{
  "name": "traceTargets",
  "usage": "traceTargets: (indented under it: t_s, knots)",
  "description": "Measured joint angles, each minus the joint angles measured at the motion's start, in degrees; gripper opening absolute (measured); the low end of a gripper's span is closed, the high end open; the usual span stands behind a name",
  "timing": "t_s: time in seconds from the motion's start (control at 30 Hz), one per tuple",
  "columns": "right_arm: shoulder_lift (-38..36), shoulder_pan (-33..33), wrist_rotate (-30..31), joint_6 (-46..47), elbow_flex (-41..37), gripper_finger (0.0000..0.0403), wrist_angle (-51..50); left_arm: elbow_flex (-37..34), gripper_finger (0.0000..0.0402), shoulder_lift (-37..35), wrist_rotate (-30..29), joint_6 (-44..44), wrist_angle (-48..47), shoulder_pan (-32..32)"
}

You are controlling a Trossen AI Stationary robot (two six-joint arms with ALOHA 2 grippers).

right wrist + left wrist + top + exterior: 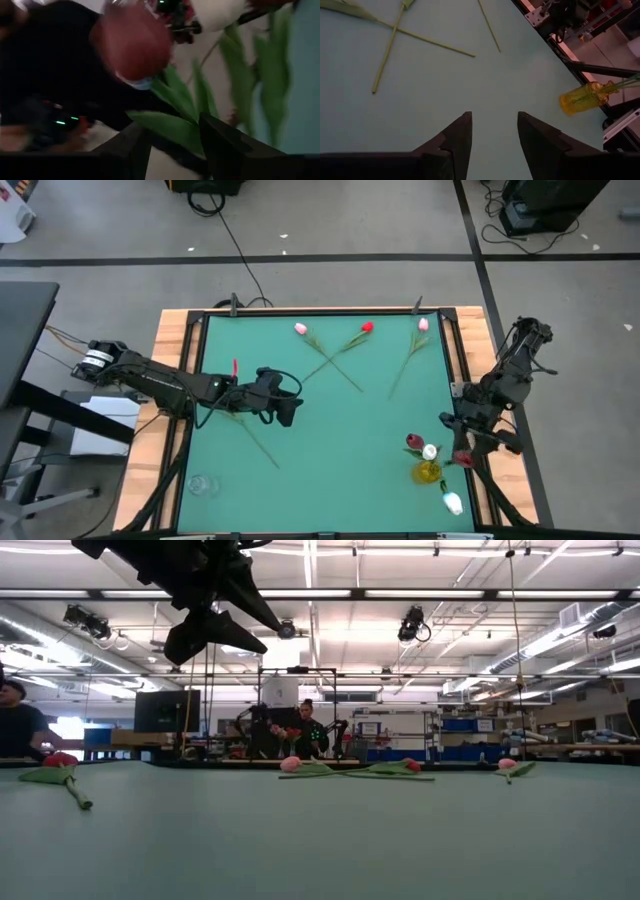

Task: Sort flowers into vase by color
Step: Put the dark red tulip into the yellow flower vase

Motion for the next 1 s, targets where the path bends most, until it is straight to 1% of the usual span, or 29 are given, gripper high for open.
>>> traceTargets:
  t_s: [0.1, 0.2, 0.37, 0.47, 0.57, 0.63, 0.77, 0.9, 1.0]
  knots:
    - [-1.47, 0.0, -2.61, 4.44, 0.02, 0.017, 3.63, 0.0, 0.0162, 0.02, 0.0, -0.11, 0.0, 0.0]
    - [-3.66, 0.0, -2.21, 6.11, 0.04, 0.0169, 7.51, 0.0, 0.0162, 0.02, 0.0, 0.02, -0.19, 0.0]
    - [-7.61, -0.02, 5.13, 5.68, 0.09, 0.0169, 10.3, 0.0, 0.0162, 0.04, 0.02, 0.11, -1.85, 0.27]
    - [-7.82, -0.02, 6.14, 5.66, 0.15, 0.0169, 6.77, 0.0, 0.0162, 0.04, 0.02, 0.3, -2.21, 0.42]
    - [-5.68, 0.02, 4.89, 5.77, 0.13, 0.0169, 0.97, 0.0, 0.0162, 0.04, 0.0, 0.49, -2.21, 0.42]
    - [-3.8, 0.02, 3.27, 5.94, 0.09, 0.0171, -1.15, 0.0, 0.0162, 0.04, 0.02, 0.49, -2.23, 0.39]
    - [-1.76, 0.02, 0.19, 8.75, 0.09, 0.0183, -1.18, 0.0, 0.0162, 0.04, 0.01, 0.4, -2.24, 0.37]
    - [-1.71, 0.02, -1.76, 12.85, 0.09, 0.0198, -1.17, 0.0, 0.0162, 0.04, 0.02, 0.31, -2.31, 0.33]
    - [-1.73, 0.02, -4.44, 15.97, 0.09, 0.0206, -1.14, 0.0, 0.0162, 0.04, 0.02, 0.51, -2.83, 0.35]
